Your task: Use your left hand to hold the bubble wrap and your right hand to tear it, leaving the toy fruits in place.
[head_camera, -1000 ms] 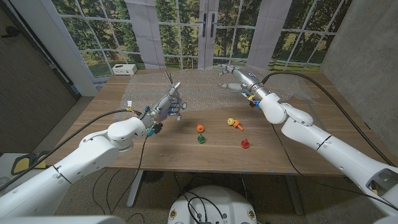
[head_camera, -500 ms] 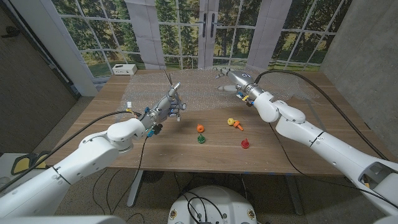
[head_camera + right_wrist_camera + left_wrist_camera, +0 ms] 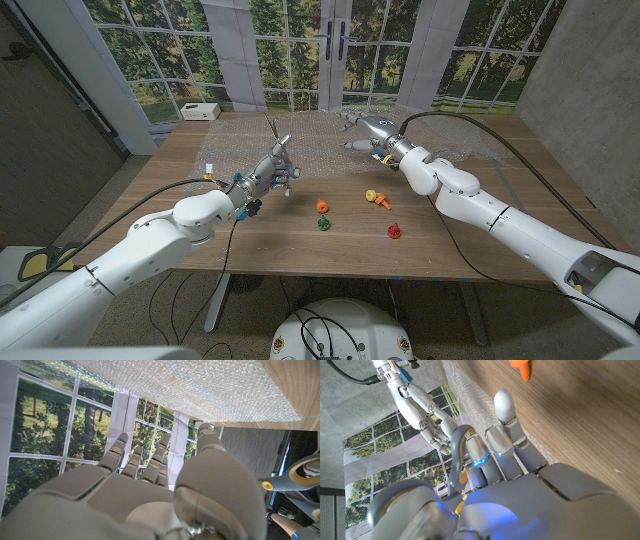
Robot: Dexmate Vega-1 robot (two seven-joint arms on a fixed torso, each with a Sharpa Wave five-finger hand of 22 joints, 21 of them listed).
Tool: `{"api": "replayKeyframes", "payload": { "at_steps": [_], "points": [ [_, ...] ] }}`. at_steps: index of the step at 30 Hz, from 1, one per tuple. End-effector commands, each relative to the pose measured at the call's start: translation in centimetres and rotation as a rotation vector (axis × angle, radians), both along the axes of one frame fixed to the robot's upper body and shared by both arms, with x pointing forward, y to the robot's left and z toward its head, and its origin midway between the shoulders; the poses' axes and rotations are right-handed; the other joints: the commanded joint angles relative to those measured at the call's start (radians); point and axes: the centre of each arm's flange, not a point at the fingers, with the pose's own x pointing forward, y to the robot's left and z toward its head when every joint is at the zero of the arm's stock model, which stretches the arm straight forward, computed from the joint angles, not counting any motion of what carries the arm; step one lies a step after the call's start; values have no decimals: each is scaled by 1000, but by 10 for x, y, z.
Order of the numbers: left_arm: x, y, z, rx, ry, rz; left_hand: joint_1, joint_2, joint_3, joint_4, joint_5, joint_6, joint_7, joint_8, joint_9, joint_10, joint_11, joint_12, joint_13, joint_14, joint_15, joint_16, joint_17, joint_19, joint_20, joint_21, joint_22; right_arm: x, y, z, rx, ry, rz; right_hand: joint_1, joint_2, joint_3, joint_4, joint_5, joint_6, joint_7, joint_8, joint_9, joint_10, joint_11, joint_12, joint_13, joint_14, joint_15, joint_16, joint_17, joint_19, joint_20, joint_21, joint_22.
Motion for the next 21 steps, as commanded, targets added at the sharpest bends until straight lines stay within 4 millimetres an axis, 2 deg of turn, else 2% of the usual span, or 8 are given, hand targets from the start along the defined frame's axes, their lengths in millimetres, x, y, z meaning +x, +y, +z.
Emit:
{"api": "replayKeyframes", "payload": {
  "at_steps": [1,4,6,7,10,11,14,21],
  "points": [
    [-1,-2,1,11,2,1,8,3,-3,1,2,7,2,362,164,8,2,3,2,11,-1,1,0,2,-2,5,-2,9,10,-5,-46,6,-15,5,5,2,-5,3,-4,1,4,1,11,-1,-8,7,17,-107,6,2,19,-23,10,6],
    [-2,-1,1,11,4,4,8,4,-2,1,2,12,-1,357,154,8,2,3,2,13,-1,1,0,2,-1,5,-2,12,11,-7,-53,13,-22,4,5,1,-4,3,-1,4,5,1,14,1,-11,10,28,-110,11,3,44,-45,19,8],
    [-1,-1,0,12,4,-1,9,4,-2,1,2,4,-1,376,188,6,3,2,2,13,-1,1,0,2,-3,1,-11,14,12,-8,-58,20,-28,6,4,1,-5,3,0,7,6,1,16,3,-12,11,32,-109,12,3,47,-43,19,9],
    [-1,-3,0,12,3,-6,9,4,-2,2,2,8,1,365,168,7,2,3,2,13,-1,1,0,5,-2,4,-8,16,12,-9,-63,27,-36,6,4,1,-6,3,0,8,6,1,15,3,-13,11,32,-109,12,3,47,-42,19,9],
    [-1,-4,0,12,1,-11,9,5,-2,2,2,5,1,374,185,6,3,3,2,11,-1,1,0,-1,-2,8,-1,19,13,-9,-65,39,-46,8,4,1,-7,4,1,10,6,2,16,2,-14,12,31,-107,11,3,45,-43,17,9],
    [-1,-4,0,12,1,-12,9,5,-2,3,2,11,1,366,169,6,2,3,2,12,-1,1,0,-1,-4,8,0,20,13,-10,-68,41,-51,9,4,1,-7,4,1,9,6,2,18,2,-14,12,31,-108,11,3,44,-47,16,9],
    [-1,-4,0,14,2,-12,10,5,-2,3,2,9,-2,371,178,6,3,3,2,12,-1,1,0,0,-2,8,-3,22,13,-11,-70,50,-59,8,8,0,-5,4,1,12,6,1,28,4,-14,15,61,-129,24,6,48,-50,16,10],
    [-2,-4,0,9,-2,-10,11,6,-2,5,2,4,-1,377,192,6,2,3,2,11,-1,1,0,-2,-2,10,-4,29,14,-13,-79,79,-78,13,9,1,-8,5,5,15,7,1,33,7,-15,18,66,-131,28,9,49,-48,15,10]
  ]
}}
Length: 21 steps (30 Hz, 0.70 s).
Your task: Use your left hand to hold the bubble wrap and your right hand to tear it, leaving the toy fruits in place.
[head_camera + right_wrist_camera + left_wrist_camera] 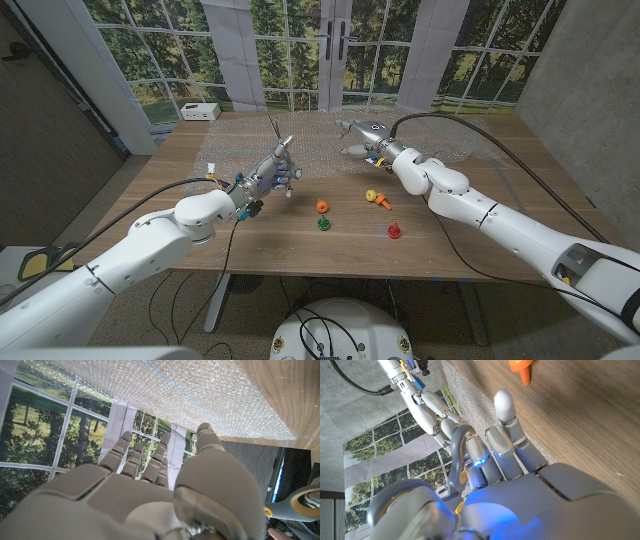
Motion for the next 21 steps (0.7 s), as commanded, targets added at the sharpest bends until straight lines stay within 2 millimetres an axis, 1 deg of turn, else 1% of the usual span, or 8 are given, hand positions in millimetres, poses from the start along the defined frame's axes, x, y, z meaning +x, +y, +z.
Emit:
{"api": "replayKeyframes", "payload": {
  "at_steps": [1,2,3,4,6,11,19,21],
  "points": [
    [-1,-1,0,-2,-6,-2,11,6,-2,5,2,6,2,368,175,6,2,3,1,8,2,1,0,0,-1,6,0,12,3,-4,-25,43,-39,14,9,1,-9,6,4,7,8,1,8,-3,-2,5,12,-126,9,4,2,4,-2,2],
    [-1,-1,0,-2,-7,-3,11,6,-2,5,2,4,2,373,184,6,2,3,1,8,3,1,0,-3,-1,9,6,12,4,-4,-30,49,-46,15,9,1,-9,6,5,7,8,1,9,-1,-2,6,12,-126,9,5,-1,5,-3,2],
    [-2,-1,0,-3,-7,-3,11,6,-2,5,2,6,2,367,174,6,2,3,2,8,3,1,0,-3,-2,9,6,13,4,-4,-37,59,-55,16,9,1,-9,6,5,8,8,2,9,-1,-2,6,11,-126,9,5,-3,7,-4,2],
    [-2,-1,0,-1,-7,-2,11,6,-2,5,2,2,2,377,192,6,2,3,2,8,3,1,0,0,-3,5,-4,14,5,-3,-47,74,-68,17,9,1,-10,6,4,7,7,2,10,-4,-2,7,10,-126,8,5,-7,8,-6,2],
    [-2,-1,0,8,-3,-7,11,6,-2,6,2,8,2,367,173,5,2,3,2,8,3,1,0,-1,-4,7,-1,14,7,-3,-67,88,-86,18,9,1,-10,6,5,8,7,2,19,1,0,8,15,-129,11,6,-13,12,-9,2],
    [-4,-1,-1,10,2,5,8,6,-2,8,2,2,3,376,191,7,2,3,2,7,3,1,0,-3,-1,12,8,16,9,-3,-80,97,-102,19,9,0,-10,7,6,10,8,2,18,0,-2,10,16,-132,12,7,-18,14,-12,1],
    [-4,-2,-1,19,6,-10,5,3,-3,9,2,5,6,367,178,7,2,4,2,6,3,1,0,-5,-2,11,3,21,11,-4,-103,127,-124,22,8,-1,-11,8,7,12,7,2,21,0,-5,15,28,-139,18,9,-24,20,-15,0],
    [-4,-2,-1,7,-1,-1,5,4,-3,9,2,1,3,375,194,7,2,3,2,7,3,1,0,-3,-1,9,-1,23,12,-4,-105,136,-129,23,7,-1,-11,8,8,15,8,2,26,2,-4,16,30,-140,19,9,-24,22,-16,-1]
  ]
}}
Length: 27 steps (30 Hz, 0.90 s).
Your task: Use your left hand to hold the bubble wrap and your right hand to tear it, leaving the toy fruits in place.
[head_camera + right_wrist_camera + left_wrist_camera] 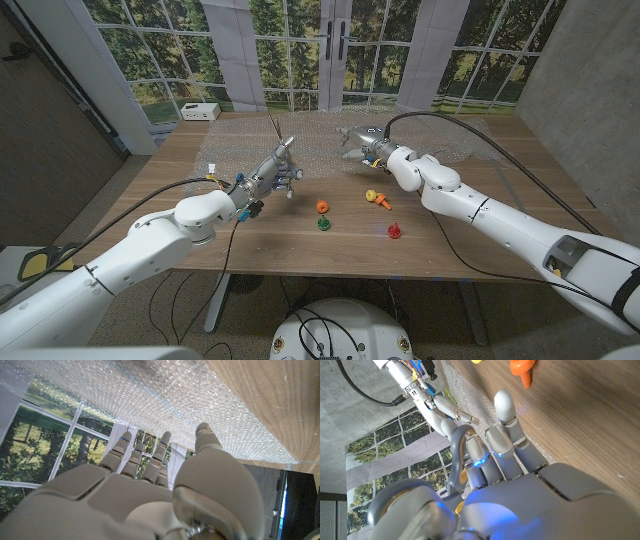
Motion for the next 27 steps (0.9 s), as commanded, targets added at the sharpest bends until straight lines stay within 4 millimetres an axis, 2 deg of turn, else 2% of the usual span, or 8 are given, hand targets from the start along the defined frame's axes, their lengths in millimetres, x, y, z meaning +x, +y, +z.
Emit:
{"api": "replayKeyframes", "payload": {
  "at_steps": [1,2,16,18,20,24,26,27],
  "points": [
    [-1,-1,0,-5,0,3,-2,-1,-1,8,2,3,4,372,189,7,2,3,2,7,3,1,0,-4,-3,6,1,9,3,0,-31,46,-42,13,-3,3,-7,8,3,9,4,2,17,5,-3,6,15,-144,8,5,-5,0,-3,1],
    [-2,-1,0,-4,-1,6,-2,-1,0,8,2,6,4,363,173,7,2,3,2,7,2,1,0,-2,-2,5,-1,9,3,0,-33,49,-45,14,-3,3,-7,8,3,10,3,2,19,3,-3,6,18,-146,10,5,-5,0,-4,1],
    [-1,-1,3,4,-5,-9,-3,-1,0,10,2,7,3,358,167,8,2,3,2,6,3,1,0,-2,-3,9,-3,18,5,-8,-62,96,-74,17,-2,2,-7,9,5,7,3,2,25,-1,-5,12,10,-141,8,6,-20,18,-10,-1],
    [-1,-1,3,3,-5,-8,-3,-1,0,10,2,3,3,367,185,8,2,3,2,6,3,1,0,-3,-3,9,-5,18,5,-8,-69,95,-76,17,-2,2,-7,9,6,5,4,2,25,-2,-5,13,9,-141,8,6,-24,18,-11,-1],
    [-1,-1,2,-2,-7,-8,-3,0,0,10,2,8,4,358,167,8,2,3,2,6,3,1,0,-4,-2,10,-2,19,4,-9,-70,101,-76,13,-3,0,-4,8,6,4,3,2,24,-2,-7,14,7,-142,8,7,-27,18,-12,-1],
    [-1,0,2,-2,-8,-8,-3,1,0,11,2,2,2,368,187,6,3,3,2,7,2,1,0,-3,-4,9,-6,21,5,-11,-77,106,-80,-7,-6,-10,6,4,6,4,3,2,30,-1,-7,17,8,-140,10,10,-28,23,-11,-1],
    [-1,1,1,-5,-6,-9,-3,2,1,12,2,13,2,351,156,5,3,3,2,7,3,1,0,-6,-2,12,0,22,6,-12,-82,109,-82,-8,-6,-10,7,3,6,5,2,2,31,-2,-7,18,8,-139,11,10,-28,24,-11,-2],
    [-1,1,1,-5,-7,-8,-3,2,1,12,2,6,3,360,174,6,2,3,2,6,3,1,0,-3,-3,10,-7,22,6,-13,-85,112,-84,-9,-6,-11,7,3,5,5,2,2,33,-2,-7,18,8,-136,11,10,-27,26,-11,-2]
  ]
}}
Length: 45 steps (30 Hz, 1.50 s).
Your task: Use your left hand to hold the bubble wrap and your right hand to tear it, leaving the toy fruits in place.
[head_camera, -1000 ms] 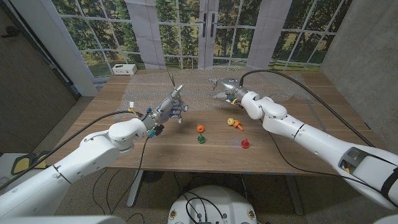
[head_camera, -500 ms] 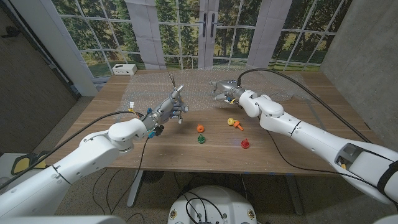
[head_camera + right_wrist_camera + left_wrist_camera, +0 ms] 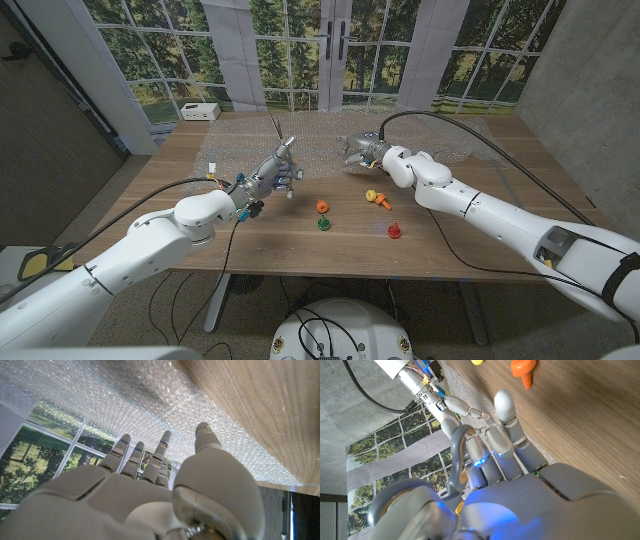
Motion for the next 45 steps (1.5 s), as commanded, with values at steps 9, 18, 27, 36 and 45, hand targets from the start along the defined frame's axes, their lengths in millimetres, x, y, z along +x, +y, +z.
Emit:
{"api": "replayKeyframes", "payload": {
  "at_steps": [9,18,27,36,45],
  "points": [
    [1,3,-2,-10,-3,-7,-1,4,1,8,2,8,3,353,162,5,2,3,2,7,2,1,0,-4,-3,8,-1,9,3,-9,-37,44,-29,-20,6,-9,6,0,3,9,0,2,15,21,0,11,1,-133,10,7,-7,0,0,3],
    [1,3,-3,-11,-1,-10,0,6,1,10,2,8,2,348,155,4,3,3,2,6,2,1,0,-3,-4,9,-3,13,3,-12,-41,62,-38,-29,11,-13,9,2,-7,34,-4,1,8,55,-10,16,-3,-125,12,9,-11,-2,0,3],
    [4,4,-4,-26,13,-34,1,7,1,13,3,2,0,361,179,4,3,3,2,7,2,1,0,-6,-3,12,-1,16,5,-15,-67,87,-42,-34,22,-13,9,4,-21,37,-9,1,-18,114,-35,11,-20,-100,11,11,-22,-7,-1,3],
    [5,4,-2,-20,10,-37,0,9,2,18,3,5,3,357,171,4,2,3,2,8,2,1,0,-7,-4,14,0,21,3,-20,-73,99,-50,-18,24,-7,-3,7,-21,44,-7,0,17,117,-32,4,-10,-84,16,8,-16,-1,3,3],
    [7,4,-1,-14,10,-46,-2,8,1,23,3,12,4,347,153,4,3,3,2,7,2,1,0,-5,-4,13,-7,24,3,-22,-75,104,-55,6,18,-2,-17,9,-8,52,-2,0,61,114,-32,-8,19,-90,27,4,-3,3,7,2]
  ]
}}
